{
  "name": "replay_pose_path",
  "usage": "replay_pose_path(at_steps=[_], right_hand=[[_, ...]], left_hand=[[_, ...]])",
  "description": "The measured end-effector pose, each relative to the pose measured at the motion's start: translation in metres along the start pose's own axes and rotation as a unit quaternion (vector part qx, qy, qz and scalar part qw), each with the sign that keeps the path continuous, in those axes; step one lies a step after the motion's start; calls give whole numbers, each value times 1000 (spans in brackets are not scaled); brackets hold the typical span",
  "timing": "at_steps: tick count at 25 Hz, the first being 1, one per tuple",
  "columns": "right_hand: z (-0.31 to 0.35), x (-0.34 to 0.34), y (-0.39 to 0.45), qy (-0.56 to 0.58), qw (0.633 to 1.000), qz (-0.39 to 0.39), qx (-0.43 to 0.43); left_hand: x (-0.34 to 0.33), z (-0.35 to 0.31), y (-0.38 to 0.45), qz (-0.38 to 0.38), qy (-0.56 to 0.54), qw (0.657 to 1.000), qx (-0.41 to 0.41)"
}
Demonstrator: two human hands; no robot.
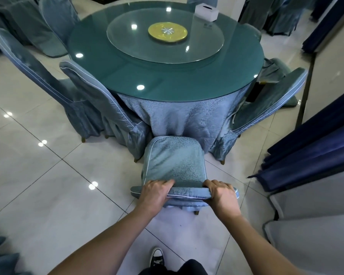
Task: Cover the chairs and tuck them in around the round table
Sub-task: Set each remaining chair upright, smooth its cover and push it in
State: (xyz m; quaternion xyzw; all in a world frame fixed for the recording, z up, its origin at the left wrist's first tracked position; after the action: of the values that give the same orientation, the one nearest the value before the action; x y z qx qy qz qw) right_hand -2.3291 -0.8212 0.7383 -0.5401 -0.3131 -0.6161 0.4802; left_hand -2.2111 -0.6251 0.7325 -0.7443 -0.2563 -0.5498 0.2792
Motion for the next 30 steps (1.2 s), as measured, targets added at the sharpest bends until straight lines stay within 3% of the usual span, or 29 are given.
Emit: replay_pose_path(at_steps=[19, 30], right_hand=[[-33, 32, 149, -15, 1000, -13, 5], [-89, 57, 229, -48, 990, -53, 120]], left_hand=[[32, 11, 139, -28, 13, 999, 45], [34, -7, 217, 3, 15, 996, 88]])
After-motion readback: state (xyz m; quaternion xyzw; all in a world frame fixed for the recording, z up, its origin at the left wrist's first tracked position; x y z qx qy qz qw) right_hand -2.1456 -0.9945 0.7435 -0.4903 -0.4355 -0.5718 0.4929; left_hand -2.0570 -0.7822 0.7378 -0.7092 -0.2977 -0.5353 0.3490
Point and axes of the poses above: each hand's wrist, its own y-axis towards the middle knuckle, its own x-axis out of the back of the hand, z = x × y, the point moved 3 cm from there along y, towards the middle knuckle, and after that the axes turned 2 degrees about x, right-handed, at the moved point
